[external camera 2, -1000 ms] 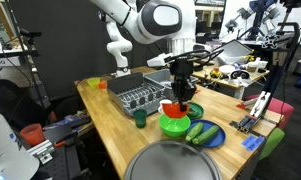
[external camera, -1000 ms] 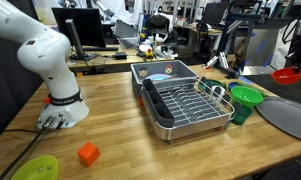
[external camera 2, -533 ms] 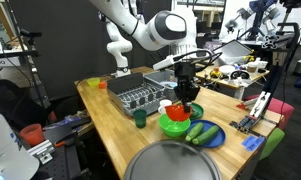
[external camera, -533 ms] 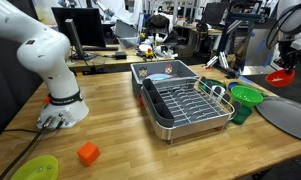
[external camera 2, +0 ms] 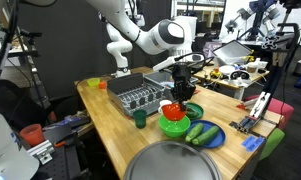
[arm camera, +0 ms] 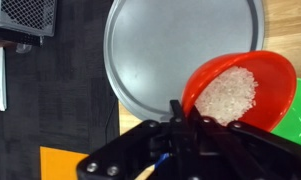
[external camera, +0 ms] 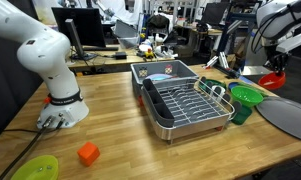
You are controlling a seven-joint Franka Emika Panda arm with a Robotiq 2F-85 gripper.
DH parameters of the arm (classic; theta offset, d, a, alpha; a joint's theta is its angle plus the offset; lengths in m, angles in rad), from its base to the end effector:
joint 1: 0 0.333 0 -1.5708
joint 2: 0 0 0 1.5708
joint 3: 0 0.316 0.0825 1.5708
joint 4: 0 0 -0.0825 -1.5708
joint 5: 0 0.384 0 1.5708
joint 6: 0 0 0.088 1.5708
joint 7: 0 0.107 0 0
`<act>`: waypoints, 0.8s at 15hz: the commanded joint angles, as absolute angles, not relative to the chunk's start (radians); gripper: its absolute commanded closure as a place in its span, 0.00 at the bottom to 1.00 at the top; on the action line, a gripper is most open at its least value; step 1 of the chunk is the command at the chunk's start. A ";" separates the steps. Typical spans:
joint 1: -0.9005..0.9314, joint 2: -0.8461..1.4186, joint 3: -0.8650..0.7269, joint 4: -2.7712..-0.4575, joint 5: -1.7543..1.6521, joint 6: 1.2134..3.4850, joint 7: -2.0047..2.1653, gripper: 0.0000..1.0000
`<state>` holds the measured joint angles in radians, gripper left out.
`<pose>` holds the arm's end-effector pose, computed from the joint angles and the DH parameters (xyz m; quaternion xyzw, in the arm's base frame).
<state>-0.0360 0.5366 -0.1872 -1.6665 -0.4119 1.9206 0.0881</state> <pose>0.6305 -0.1594 0.2874 0.9629 -0.0482 -0.1506 0.2188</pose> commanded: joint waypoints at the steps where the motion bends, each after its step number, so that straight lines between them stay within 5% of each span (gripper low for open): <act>1: -0.030 0.581 -0.176 -1.603 -0.447 1.848 0.059 0.98; 12: 0.026 0.754 -0.170 -1.399 -0.546 1.641 0.003 0.98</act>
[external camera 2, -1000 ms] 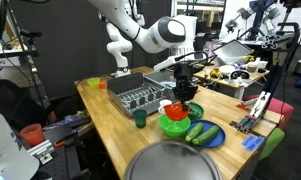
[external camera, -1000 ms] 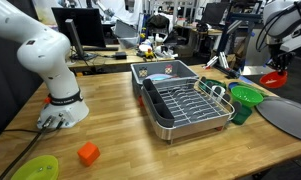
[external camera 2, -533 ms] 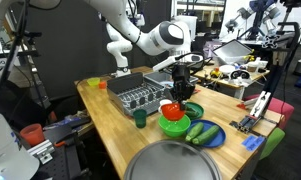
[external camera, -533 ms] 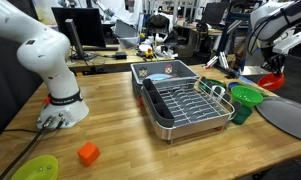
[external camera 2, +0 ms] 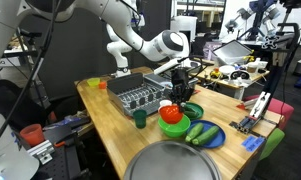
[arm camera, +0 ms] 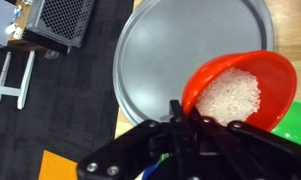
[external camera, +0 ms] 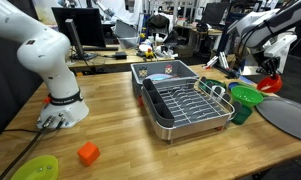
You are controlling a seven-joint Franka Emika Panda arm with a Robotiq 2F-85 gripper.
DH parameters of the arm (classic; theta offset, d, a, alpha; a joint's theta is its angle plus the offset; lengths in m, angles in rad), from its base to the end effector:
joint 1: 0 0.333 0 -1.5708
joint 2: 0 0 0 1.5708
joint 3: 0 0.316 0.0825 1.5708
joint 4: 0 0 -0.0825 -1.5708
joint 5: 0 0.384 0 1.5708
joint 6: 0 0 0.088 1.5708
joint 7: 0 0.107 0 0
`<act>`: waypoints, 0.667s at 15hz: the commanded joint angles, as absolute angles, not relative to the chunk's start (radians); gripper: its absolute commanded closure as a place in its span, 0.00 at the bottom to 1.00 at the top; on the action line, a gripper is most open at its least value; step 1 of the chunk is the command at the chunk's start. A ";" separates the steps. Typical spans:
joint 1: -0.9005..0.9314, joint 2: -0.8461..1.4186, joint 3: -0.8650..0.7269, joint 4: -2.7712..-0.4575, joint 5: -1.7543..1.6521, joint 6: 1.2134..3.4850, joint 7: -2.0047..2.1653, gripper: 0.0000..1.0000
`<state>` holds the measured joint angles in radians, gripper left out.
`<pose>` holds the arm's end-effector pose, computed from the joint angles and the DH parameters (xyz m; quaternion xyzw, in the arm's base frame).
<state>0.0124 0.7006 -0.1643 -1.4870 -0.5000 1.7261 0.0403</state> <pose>0.6557 -0.1284 0.2504 0.9340 0.0089 -0.2331 0.2707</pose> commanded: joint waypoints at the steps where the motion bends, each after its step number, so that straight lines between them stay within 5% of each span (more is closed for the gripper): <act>1: 0.029 0.769 -0.171 -1.375 -0.563 1.621 -0.006 0.98; 10: 0.068 0.884 -0.162 -1.217 -0.712 1.508 -0.061 0.98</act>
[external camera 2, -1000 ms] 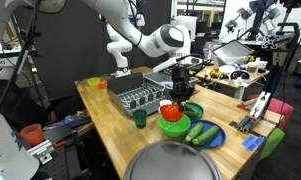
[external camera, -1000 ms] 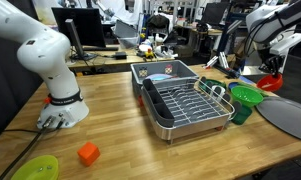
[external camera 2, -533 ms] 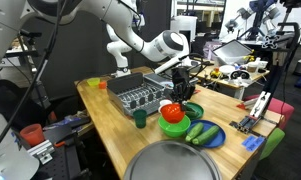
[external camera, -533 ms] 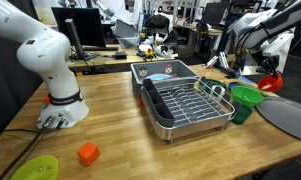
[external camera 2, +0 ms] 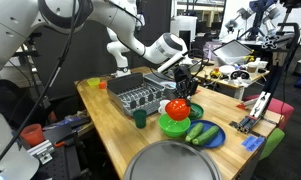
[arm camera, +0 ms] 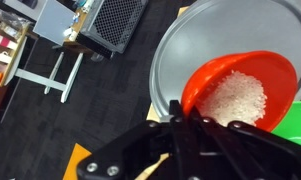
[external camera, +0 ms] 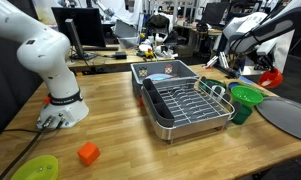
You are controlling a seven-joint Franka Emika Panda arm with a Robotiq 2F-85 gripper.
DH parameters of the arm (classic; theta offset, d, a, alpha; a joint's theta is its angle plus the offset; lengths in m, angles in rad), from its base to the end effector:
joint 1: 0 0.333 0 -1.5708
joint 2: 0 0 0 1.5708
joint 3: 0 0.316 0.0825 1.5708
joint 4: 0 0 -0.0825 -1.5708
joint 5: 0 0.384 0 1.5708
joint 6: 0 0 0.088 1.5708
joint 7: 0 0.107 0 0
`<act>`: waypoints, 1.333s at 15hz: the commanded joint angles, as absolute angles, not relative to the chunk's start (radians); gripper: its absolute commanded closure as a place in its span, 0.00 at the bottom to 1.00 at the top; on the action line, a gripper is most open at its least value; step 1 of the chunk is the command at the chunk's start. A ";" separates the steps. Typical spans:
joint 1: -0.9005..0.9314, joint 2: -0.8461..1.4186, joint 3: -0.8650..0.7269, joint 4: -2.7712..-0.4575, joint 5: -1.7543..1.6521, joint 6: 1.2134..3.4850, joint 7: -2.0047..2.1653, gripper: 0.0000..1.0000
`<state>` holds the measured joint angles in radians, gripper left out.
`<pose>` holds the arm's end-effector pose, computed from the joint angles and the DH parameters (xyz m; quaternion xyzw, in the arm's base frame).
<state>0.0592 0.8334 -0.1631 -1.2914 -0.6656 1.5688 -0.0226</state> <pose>0.6855 -0.1121 0.2479 0.8900 0.0598 -0.2746 0.3590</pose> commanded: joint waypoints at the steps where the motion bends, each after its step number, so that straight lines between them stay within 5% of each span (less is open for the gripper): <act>1: 0.072 0.897 -0.161 -1.201 -0.726 1.498 -0.064 0.98; 20: 0.064 0.937 -0.143 -1.173 -0.796 1.477 -0.070 0.93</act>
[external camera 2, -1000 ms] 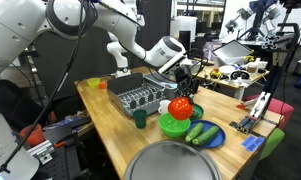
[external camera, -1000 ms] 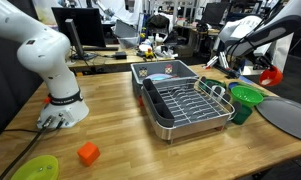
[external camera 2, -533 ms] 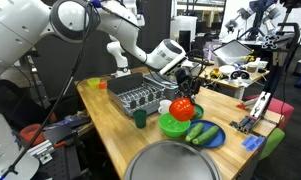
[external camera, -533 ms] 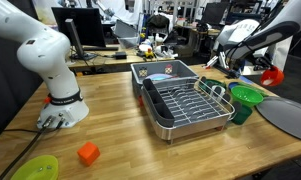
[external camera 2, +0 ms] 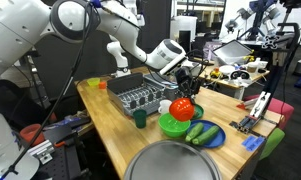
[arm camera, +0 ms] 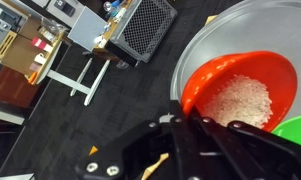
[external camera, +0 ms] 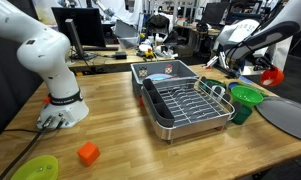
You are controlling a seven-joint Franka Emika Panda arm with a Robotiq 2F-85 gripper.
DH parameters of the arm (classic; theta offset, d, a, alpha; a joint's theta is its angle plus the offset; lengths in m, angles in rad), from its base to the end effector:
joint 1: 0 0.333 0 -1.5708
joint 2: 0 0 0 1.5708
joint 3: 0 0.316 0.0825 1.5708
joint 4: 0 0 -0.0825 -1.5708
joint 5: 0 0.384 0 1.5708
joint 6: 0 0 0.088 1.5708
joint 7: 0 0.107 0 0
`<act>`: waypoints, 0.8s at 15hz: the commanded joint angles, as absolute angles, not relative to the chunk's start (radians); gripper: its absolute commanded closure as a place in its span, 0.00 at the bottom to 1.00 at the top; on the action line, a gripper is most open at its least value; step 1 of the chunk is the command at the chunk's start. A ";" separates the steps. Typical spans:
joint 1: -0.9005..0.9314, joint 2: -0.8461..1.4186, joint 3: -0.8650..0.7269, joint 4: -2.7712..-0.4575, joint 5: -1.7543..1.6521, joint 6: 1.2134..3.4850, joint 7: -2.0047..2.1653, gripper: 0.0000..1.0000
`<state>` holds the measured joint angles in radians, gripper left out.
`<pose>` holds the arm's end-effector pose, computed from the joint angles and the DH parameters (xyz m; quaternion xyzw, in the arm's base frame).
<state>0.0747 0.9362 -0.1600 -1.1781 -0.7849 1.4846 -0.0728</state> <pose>0.6987 -0.1089 0.2318 0.8516 0.0894 -0.3080 0.4146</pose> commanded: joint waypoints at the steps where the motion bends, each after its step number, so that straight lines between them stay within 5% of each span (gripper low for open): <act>1: 0.064 0.937 -0.143 -1.173 -0.796 1.477 -0.070 0.93; 2: 0.063 0.926 -0.139 -1.185 -0.797 1.494 -0.072 0.98; 12: 0.131 0.965 -0.134 -1.175 -0.922 1.461 -0.088 0.98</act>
